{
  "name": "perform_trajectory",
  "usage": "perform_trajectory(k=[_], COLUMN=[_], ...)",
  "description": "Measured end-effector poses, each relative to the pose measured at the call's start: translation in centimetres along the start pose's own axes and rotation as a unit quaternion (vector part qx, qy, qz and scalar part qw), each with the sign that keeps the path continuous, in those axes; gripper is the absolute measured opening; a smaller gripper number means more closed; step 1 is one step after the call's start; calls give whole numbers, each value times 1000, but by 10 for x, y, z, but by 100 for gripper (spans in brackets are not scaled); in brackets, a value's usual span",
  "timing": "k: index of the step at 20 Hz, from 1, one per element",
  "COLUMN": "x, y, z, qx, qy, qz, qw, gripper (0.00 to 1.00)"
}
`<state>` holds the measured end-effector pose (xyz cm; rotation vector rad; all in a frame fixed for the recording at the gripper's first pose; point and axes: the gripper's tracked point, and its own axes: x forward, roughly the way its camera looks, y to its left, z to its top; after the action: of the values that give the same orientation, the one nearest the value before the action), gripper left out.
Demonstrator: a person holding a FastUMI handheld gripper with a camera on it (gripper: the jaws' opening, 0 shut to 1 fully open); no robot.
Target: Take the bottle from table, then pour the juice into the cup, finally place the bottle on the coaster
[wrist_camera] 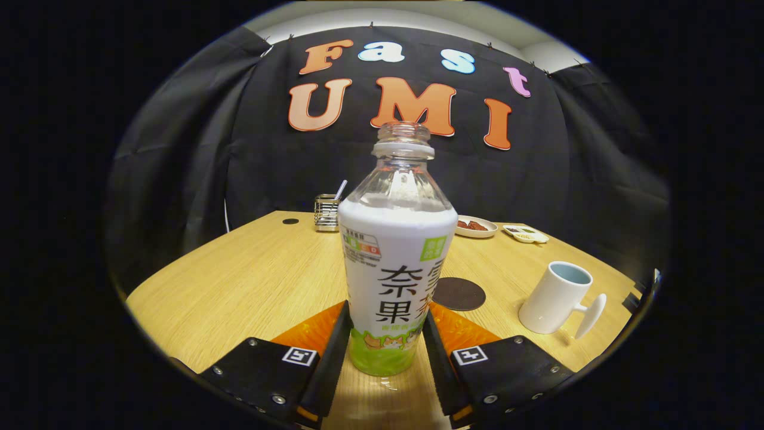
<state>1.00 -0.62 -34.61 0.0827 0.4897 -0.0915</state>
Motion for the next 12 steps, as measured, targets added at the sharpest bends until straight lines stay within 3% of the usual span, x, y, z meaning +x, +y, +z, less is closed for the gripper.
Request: perform_trajectory(k=[7, 12], x=[1, 6], y=[8, 10], z=[16, 36], qx=[90, 190], qy=[-24, -36], qz=[53, 86], qw=[994, 977], gripper=[58, 58])
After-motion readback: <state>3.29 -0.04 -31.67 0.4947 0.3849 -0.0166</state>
